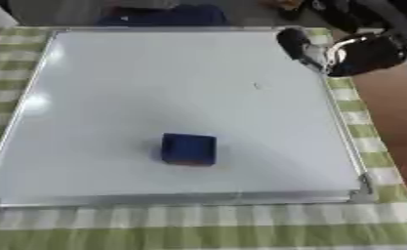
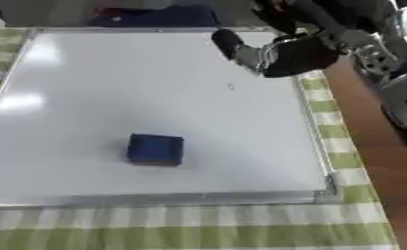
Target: Wipe the whiteboard clean with a brush.
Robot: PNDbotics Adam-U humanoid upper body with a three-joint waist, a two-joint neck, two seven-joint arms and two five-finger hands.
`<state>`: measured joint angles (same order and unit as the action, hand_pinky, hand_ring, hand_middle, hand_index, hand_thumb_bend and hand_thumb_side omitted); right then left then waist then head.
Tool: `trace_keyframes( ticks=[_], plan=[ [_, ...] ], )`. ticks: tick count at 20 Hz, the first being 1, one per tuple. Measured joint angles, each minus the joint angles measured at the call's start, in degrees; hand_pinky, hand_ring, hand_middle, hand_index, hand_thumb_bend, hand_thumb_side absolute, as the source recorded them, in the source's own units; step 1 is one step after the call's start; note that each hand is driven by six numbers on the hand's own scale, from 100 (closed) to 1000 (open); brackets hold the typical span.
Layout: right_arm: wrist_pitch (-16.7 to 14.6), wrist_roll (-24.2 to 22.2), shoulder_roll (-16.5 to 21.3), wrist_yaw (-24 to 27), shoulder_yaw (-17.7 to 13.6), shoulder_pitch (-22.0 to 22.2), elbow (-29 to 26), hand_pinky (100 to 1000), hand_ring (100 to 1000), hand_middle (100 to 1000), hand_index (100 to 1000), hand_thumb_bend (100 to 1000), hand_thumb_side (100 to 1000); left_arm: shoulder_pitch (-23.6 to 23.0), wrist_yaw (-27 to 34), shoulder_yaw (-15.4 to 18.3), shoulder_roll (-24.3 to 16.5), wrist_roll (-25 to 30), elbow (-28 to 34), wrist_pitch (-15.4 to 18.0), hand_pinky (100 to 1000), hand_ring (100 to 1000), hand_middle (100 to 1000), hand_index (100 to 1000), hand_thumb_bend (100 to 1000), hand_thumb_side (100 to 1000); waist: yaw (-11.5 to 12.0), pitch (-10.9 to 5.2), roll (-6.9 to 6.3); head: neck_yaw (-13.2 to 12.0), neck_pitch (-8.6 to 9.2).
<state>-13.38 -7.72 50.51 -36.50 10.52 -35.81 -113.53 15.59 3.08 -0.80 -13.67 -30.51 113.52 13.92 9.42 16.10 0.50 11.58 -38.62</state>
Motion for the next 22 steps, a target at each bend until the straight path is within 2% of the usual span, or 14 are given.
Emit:
trace_keyframes(
  ticks=[4,12,16,22],
  plan=[
    [0.23,-2.81,-2.2,-2.02,4.3,-2.54,-0.08,789,813,754,100,464,837,0.01,0.17,-0.03,-0.01,0.24,0.0,0.03,604,779,762,626,269,1000,-0.15,0.1,0.3,0.09,0.02],
    [4.95,-9.23,-7.21,-4.39,13.67,-5.58,1.46,780,820,769,100,565,783,0.01,0.33,-0.05,-0.02,0.42,0.0,-0.02,604,780,763,626,267,1000,-0.24,0.14,0.36,-0.06,0.02],
    [5.37,-12.63,-9.37,-4.82,16.04,-5.74,3.42,777,821,768,100,568,724,0.01,0.44,-0.14,-0.02,0.44,0.0,-0.04,604,780,764,626,266,1000,-0.26,0.17,0.36,-0.32,0.02],
    [5.96,-17.58,-12.7,-5.31,17.46,-6.43,6.51,775,829,758,100,544,671,0.01,0.46,-0.36,-0.02,0.49,0.0,-0.07,604,781,765,626,265,1000,-0.2,0.42,0.38,-0.38,0.01]
  ],
)
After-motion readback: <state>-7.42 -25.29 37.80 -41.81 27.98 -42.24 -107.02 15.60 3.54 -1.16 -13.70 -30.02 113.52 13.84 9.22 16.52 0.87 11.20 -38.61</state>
